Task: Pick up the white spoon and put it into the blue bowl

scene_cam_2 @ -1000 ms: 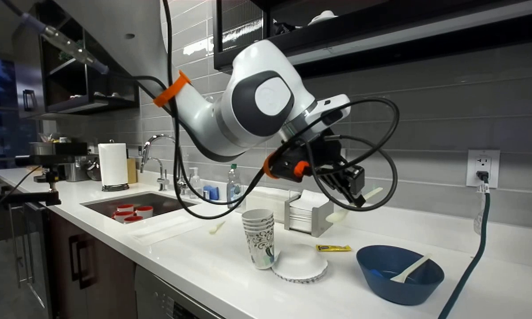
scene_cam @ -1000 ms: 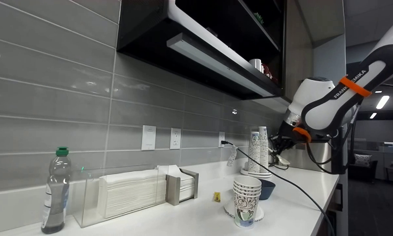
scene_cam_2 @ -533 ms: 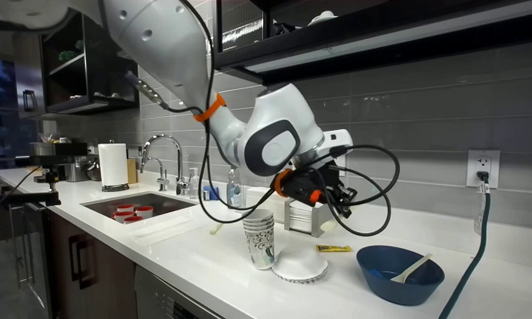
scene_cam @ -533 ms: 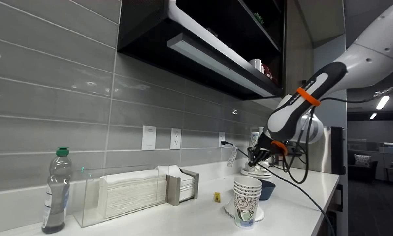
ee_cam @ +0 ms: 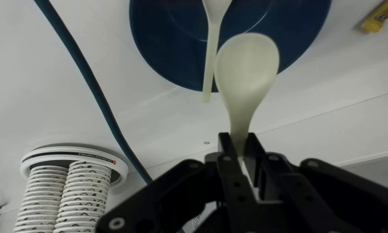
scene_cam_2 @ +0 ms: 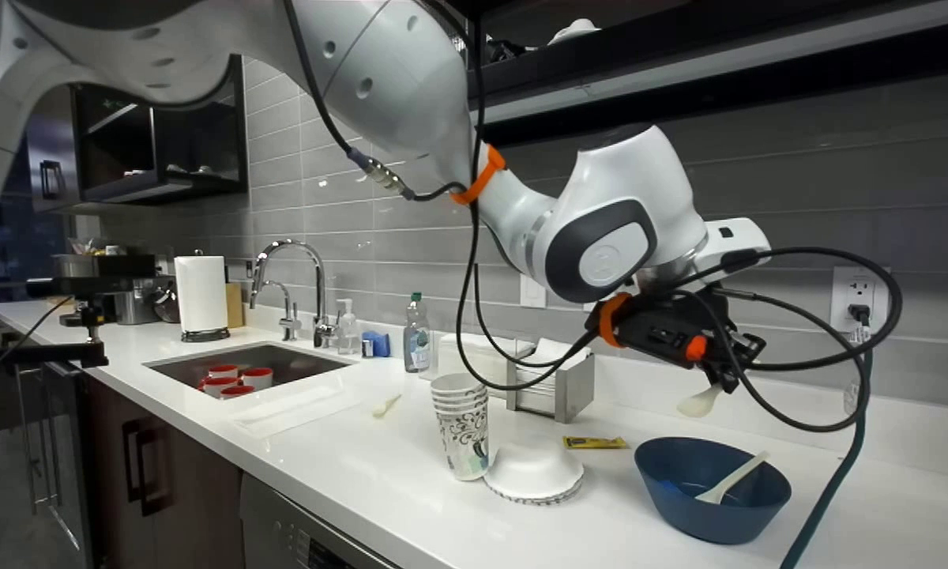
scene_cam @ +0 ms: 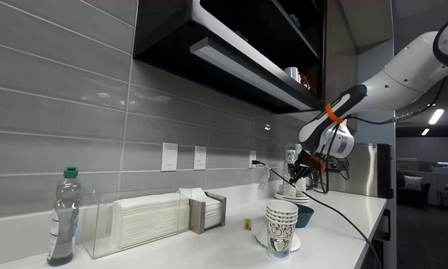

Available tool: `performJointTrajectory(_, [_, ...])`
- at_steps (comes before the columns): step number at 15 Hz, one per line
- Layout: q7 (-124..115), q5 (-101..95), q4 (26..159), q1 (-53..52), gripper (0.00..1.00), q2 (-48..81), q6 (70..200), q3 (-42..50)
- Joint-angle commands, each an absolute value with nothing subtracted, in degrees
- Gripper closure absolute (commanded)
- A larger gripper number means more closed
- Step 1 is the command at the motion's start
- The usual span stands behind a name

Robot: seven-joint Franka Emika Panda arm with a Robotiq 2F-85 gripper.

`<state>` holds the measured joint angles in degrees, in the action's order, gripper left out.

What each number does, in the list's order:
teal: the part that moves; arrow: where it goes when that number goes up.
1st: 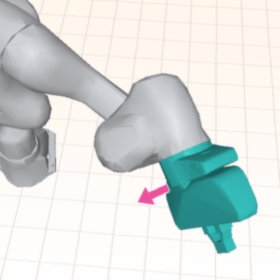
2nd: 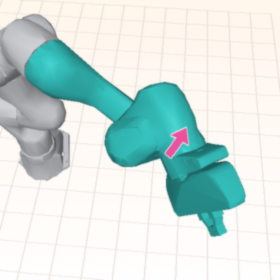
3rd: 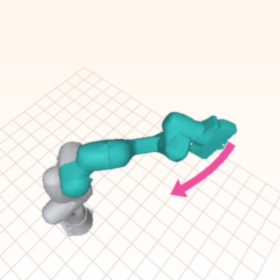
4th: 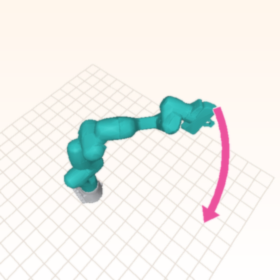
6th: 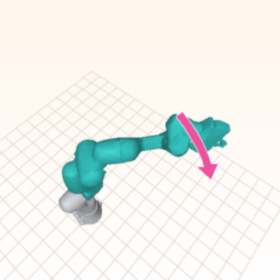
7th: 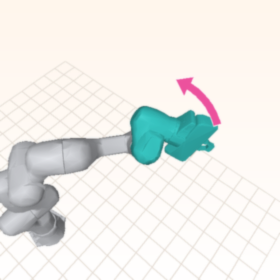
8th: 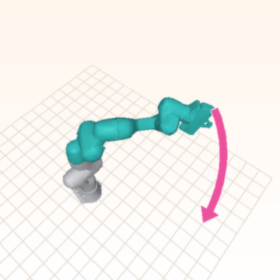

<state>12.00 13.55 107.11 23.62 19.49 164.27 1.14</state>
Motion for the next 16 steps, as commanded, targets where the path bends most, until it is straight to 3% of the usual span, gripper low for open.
performJointTrajectory(1, [14.63,16.01,102.09,26.14,0.97,24.45,163.03,-1.06])
performJointTrajectory(12, [14.22,18.68,101.62,28.66,0.97,29.43,162.65,-3.32])
performJointTrajectory(13, [13.74,18.89,101.66,28.64,0.62,29.45,162.49,-3.3])
performJointTrajectory(15, [13.97,19.71,101.86,29.14,0.56,29.06,162.26,-3.94])
performJointTrajectory(16, [13.93,20.13,102.03,29.23,0.48,28.74,162.14,-4.07])
